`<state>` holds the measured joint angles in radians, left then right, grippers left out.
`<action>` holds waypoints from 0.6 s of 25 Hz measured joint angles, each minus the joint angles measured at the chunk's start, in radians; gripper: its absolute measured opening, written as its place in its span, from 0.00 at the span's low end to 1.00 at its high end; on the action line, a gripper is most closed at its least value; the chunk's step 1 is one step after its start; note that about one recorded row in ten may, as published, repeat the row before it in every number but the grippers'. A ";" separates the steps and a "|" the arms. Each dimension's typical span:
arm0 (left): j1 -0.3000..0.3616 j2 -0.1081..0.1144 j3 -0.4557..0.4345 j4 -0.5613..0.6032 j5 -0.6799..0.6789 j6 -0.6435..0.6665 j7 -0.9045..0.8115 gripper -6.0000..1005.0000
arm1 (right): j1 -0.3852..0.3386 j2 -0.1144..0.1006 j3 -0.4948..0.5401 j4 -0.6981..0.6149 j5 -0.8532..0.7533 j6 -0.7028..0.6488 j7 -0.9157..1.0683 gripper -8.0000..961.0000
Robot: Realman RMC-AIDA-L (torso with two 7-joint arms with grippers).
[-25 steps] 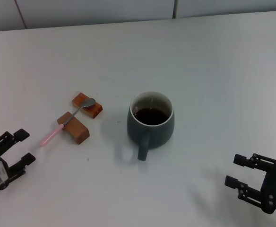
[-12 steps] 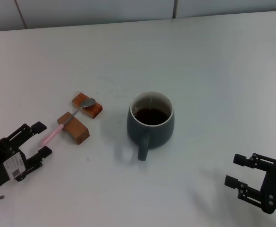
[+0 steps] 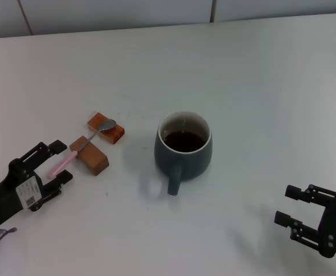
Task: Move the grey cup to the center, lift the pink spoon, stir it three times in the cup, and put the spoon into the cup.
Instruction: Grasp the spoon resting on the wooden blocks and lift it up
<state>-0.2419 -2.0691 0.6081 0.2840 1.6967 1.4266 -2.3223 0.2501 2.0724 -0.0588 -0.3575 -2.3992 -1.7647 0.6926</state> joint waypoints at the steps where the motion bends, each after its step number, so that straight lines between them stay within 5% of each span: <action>1: -0.004 0.000 0.000 -0.003 0.000 -0.004 0.001 0.79 | 0.000 0.000 0.000 0.000 0.000 0.000 0.000 0.61; 15: -0.022 0.001 -0.004 -0.023 -0.006 -0.024 0.036 0.78 | 0.000 0.000 -0.005 0.000 0.001 -0.001 0.013 0.61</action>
<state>-0.2641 -2.0682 0.6037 0.2606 1.6908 1.4030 -2.2861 0.2501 2.0725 -0.0639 -0.3573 -2.3983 -1.7656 0.7052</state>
